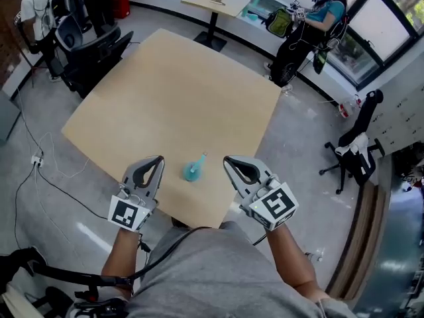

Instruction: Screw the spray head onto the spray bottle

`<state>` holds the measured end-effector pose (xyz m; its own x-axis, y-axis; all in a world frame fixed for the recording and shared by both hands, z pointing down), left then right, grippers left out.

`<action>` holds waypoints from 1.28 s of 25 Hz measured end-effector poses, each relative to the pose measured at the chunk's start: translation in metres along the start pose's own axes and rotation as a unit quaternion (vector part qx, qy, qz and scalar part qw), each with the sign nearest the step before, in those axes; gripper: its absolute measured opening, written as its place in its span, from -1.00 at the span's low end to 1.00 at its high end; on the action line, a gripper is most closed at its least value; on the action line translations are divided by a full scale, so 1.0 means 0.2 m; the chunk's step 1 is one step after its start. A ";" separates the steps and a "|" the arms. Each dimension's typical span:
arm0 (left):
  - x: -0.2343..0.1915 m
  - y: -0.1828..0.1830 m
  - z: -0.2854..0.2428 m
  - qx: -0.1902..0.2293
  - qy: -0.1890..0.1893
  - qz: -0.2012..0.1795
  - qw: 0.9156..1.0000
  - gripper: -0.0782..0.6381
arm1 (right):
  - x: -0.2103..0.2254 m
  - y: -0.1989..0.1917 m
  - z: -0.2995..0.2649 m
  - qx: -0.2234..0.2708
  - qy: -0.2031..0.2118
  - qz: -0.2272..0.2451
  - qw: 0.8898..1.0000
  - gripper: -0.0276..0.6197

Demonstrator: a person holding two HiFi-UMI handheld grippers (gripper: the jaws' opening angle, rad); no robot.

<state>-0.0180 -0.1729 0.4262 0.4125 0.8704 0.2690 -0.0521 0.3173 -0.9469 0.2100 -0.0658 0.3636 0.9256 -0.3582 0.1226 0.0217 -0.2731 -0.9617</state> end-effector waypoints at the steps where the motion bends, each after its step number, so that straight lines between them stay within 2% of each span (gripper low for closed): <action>1: 0.01 0.05 0.01 0.004 0.001 -0.002 1.000 -0.77 | -0.01 0.02 0.05 0.015 0.003 -0.006 1.000 -0.90; 7: 0.24 0.32 0.08 0.011 0.029 -0.020 0.999 -0.77 | -0.04 0.02 0.47 0.036 0.012 -0.004 0.999 -0.90; 10: 0.40 0.40 0.15 0.006 0.048 -0.002 0.999 -0.77 | -0.08 0.00 0.66 0.066 0.021 0.006 0.998 -0.90; 12: 0.52 0.45 0.17 0.005 0.052 0.004 0.999 -0.77 | -0.10 -0.02 0.80 0.080 0.025 0.008 0.996 -0.90; 14: 0.67 0.49 0.16 -0.003 0.051 -0.005 0.999 -0.77 | -0.11 -0.05 0.96 0.091 0.028 0.005 0.995 -0.90; 19: 0.98 0.64 0.26 -0.014 0.055 -0.013 0.998 -0.77 | -0.17 -0.15 1.26 0.094 0.035 -0.002 0.995 -0.90; 26: 1.12 0.75 0.55 -0.039 0.081 -0.025 0.996 -0.77 | -0.34 -0.20 1.40 0.111 0.052 0.006 0.992 -0.90; 32: 1.08 0.81 0.83 -0.036 0.069 -0.033 0.996 -0.77 | -0.63 -0.21 1.37 0.108 0.033 0.009 0.994 -0.90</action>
<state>-0.0875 0.1291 0.3607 0.5342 0.7869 0.3088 0.0432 0.3394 -0.9396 0.1963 0.2362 0.3210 0.8998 -0.4212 0.1135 0.0922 -0.0707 -0.9932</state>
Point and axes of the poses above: the fingertips, and each gripper's own axes: z backward along the fingers, x to its right, y out of its top, the point moved 8 cm from there along z, backward along the fingers, and after that the axes turned 13 degrees about -z, right-handed, at the moved point
